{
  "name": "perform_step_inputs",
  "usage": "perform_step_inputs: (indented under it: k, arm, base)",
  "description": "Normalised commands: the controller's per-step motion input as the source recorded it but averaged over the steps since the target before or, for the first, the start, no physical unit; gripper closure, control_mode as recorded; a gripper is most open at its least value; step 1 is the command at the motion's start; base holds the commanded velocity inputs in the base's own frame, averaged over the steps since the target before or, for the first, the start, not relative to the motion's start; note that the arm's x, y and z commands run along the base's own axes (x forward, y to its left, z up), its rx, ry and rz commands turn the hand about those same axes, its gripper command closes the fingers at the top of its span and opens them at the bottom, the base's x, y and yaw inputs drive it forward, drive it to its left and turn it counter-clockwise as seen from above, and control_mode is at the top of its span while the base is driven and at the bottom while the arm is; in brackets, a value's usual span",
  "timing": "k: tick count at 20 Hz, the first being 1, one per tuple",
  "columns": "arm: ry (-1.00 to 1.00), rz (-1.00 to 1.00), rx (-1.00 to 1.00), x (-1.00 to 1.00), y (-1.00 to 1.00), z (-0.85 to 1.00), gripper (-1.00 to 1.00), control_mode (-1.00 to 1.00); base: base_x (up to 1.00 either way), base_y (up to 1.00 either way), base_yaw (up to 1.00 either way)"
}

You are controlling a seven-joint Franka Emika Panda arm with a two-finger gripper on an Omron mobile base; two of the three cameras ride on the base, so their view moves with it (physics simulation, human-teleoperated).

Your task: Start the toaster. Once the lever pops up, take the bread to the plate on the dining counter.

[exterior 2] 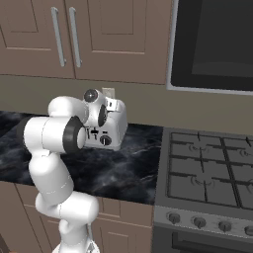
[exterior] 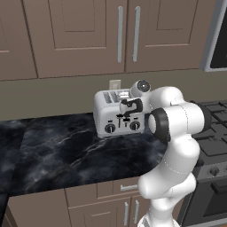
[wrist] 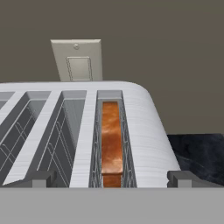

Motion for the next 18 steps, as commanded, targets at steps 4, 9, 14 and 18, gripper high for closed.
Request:
perform_step_inputs:
  k: [4,9,14,18]
  arm:
    - [0.00,0.00,0.00,0.00,0.00,0.00,-1.00,-1.00]
    - [0.00,0.00,0.00,0.00,0.00,0.00,-1.00,-1.00]
    - [0.00,0.00,0.00,0.00,0.00,0.00,-1.00,-1.00]
    - [0.00,0.00,0.00,0.00,0.00,0.00,-1.00,-1.00]
  base:
    - [0.00,0.00,0.00]
    - [0.00,0.00,0.00]
    - [0.00,0.00,0.00]
    - [0.00,0.00,0.00]
